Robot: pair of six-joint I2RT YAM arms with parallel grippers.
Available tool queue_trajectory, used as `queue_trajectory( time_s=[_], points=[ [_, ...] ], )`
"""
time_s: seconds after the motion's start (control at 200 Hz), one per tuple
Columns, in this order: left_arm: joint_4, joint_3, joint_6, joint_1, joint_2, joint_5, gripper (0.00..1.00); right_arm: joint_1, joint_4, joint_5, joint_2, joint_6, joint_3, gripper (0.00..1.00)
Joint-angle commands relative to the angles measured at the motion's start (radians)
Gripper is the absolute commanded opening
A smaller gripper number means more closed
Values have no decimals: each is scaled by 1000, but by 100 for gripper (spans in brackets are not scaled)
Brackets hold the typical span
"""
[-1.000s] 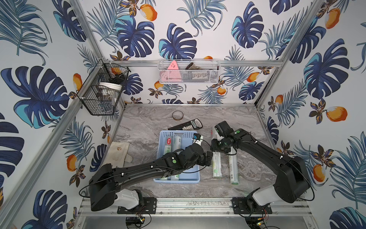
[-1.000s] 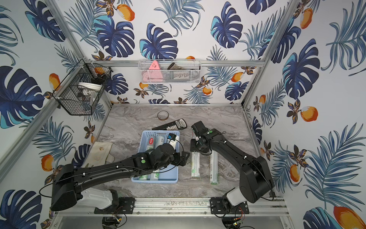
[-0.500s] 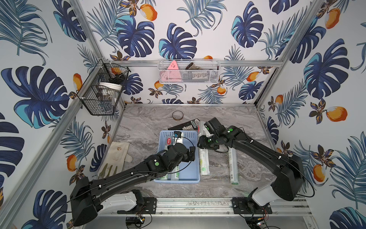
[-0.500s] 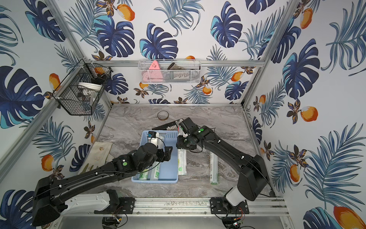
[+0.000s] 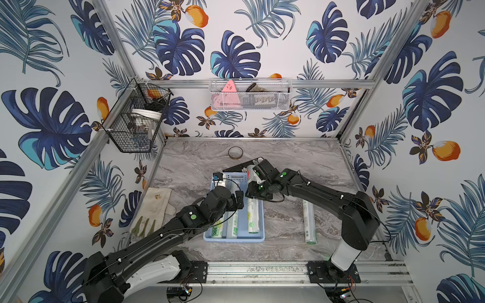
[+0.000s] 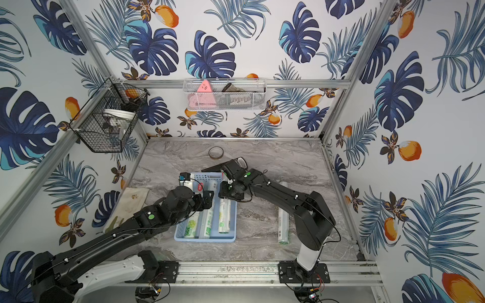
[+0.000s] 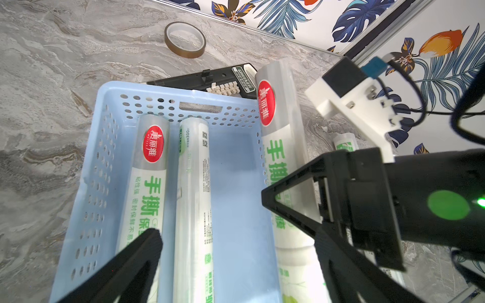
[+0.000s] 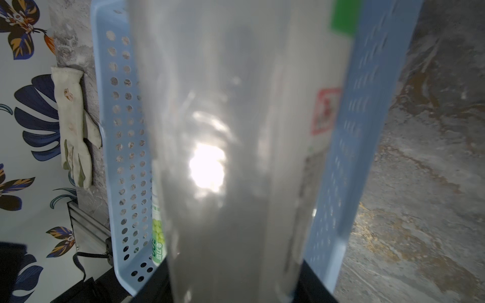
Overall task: Put the plastic wrap into the basket
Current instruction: Place the plastic wrap in the basket.
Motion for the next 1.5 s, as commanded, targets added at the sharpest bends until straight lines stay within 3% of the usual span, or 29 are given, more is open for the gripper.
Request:
queue_trajectory(
  time_s=[0.0, 0.921, 1.496],
  points=[
    [-14, -9, -8, 8, -10, 21, 99, 8, 68, -8, 18, 38, -2, 40],
    [2, -12, -18, 13, 9, 48, 99, 28, 60, -51, 222, 33, 38, 42],
    [-1, -11, -20, 14, 11, 49, 99, 28, 102, -92, 299, 57, 57, 49]
  ],
)
